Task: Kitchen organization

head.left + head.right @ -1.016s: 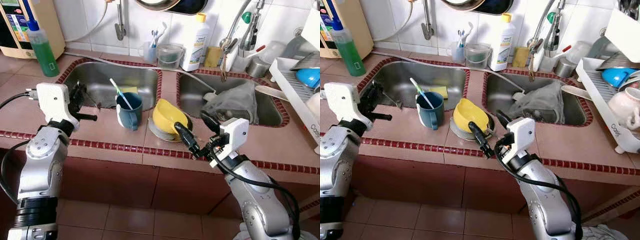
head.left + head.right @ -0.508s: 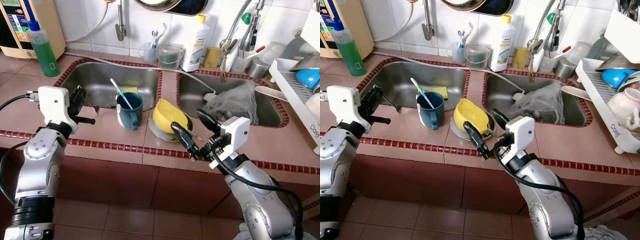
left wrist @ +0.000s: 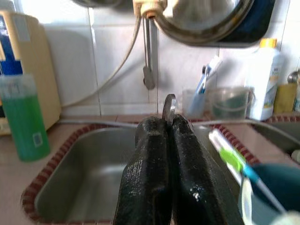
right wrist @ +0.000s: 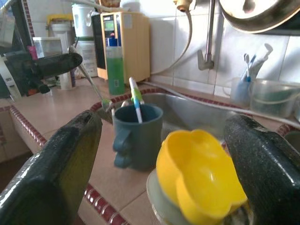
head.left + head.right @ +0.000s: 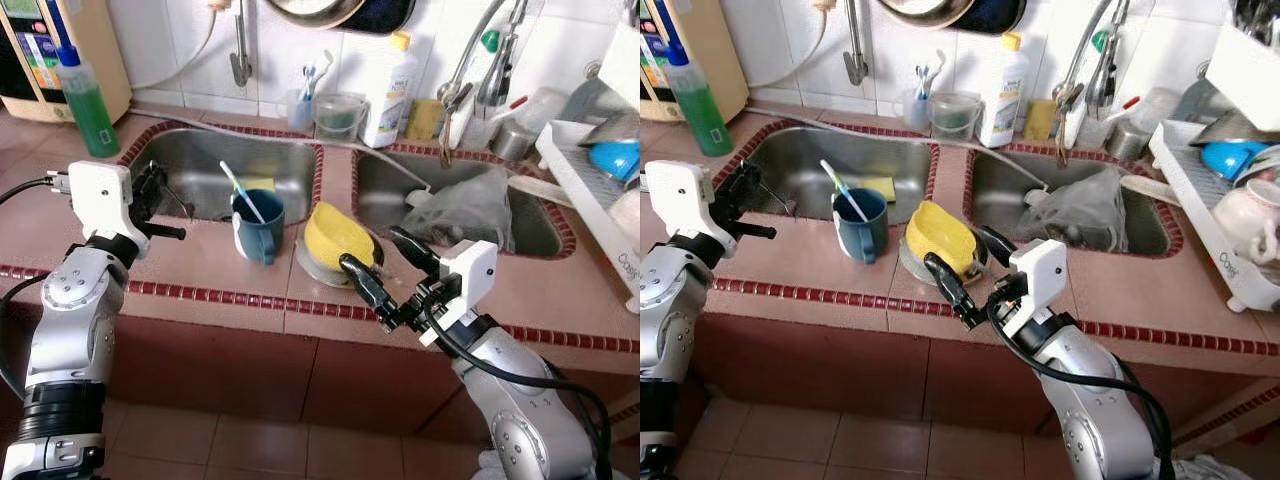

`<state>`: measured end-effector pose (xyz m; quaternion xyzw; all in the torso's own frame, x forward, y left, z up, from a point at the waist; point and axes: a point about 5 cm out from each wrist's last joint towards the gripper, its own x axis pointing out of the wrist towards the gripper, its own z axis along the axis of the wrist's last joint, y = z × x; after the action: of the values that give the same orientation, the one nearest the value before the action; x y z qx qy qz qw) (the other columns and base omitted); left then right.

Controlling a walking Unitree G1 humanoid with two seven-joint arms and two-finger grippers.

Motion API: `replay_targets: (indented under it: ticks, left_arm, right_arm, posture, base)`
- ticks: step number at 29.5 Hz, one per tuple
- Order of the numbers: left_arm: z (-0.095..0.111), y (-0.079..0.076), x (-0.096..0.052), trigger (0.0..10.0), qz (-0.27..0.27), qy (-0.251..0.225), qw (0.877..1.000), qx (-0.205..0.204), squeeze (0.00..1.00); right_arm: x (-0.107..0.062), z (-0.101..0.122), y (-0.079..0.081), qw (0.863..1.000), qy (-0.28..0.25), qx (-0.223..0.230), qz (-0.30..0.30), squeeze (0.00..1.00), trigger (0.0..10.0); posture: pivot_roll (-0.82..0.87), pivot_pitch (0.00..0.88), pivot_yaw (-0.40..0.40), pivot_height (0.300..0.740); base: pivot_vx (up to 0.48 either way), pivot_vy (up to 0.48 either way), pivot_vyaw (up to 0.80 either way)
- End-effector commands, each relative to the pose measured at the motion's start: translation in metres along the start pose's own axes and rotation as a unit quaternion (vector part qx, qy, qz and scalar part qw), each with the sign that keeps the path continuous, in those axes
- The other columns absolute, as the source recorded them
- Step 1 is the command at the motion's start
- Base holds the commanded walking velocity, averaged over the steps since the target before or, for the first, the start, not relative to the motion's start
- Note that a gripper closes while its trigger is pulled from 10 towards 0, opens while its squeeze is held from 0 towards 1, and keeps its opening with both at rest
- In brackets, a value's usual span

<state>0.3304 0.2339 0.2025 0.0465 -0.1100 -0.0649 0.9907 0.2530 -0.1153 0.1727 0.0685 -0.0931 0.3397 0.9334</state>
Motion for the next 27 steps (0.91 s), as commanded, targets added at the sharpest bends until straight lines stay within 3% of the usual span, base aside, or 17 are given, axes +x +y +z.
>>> replay_targets:
  ticks: [1, 27]
  left_arm:
    - [0.0037, -0.0008, 0.0029, 10.0, -0.001, -0.009, 1.0, -0.002, 0.0]
    - [0.0032, -0.0023, 0.0053, 10.0, 0.0, -0.01, 1.0, -0.011, 0.0]
  right_arm:
    - [0.0017, 0.0054, -0.0004, 1.0, -0.008, -0.003, 0.001, 0.0, 10.0]
    - [0.0019, 0.007, -0.0017, 1.0, -0.007, -0.006, 0.002, 0.0, 10.0]
  posture:
    - [0.09, 0.0, -0.06, 0.74]
    - [0.08, 0.0, -0.055, 0.74]
  base:
    - [0.3, 0.0, 0.0]
    - [0.281, 0.0, 0.0]
